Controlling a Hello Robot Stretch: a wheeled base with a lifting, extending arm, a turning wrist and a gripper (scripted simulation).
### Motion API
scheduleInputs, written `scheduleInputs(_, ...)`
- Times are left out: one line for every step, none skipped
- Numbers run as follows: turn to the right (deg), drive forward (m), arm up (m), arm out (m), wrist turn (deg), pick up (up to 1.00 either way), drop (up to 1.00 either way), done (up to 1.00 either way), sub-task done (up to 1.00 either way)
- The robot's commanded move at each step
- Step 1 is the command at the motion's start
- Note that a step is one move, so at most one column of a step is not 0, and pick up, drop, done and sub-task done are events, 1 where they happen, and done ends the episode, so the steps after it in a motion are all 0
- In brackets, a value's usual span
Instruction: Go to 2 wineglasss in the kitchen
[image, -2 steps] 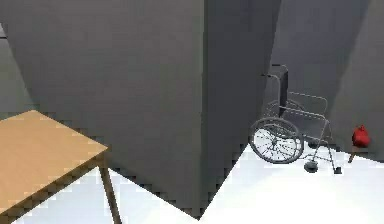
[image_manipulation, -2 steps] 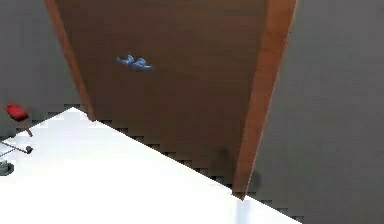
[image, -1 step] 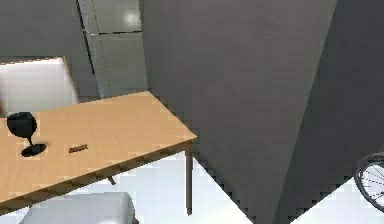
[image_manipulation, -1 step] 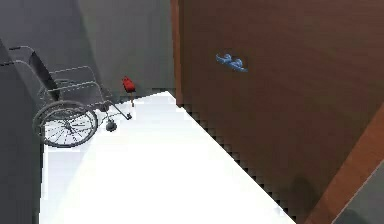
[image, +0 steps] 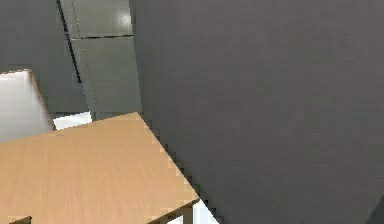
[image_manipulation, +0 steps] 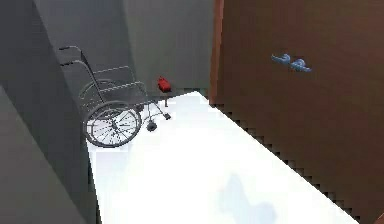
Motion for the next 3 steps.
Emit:
scheduleInputs(-45.0,0.0,0.0,0.0,0.0,0.0,0.0,0.0,0.0)
scheduleInputs(-15.0,0.0,0.0,0.0,0.0,0.0,0.0,0.0,0.0)
scheduleInputs(0.0,0.0,0.0,0.0,0.0,0.0,0.0,1.0,0.0)
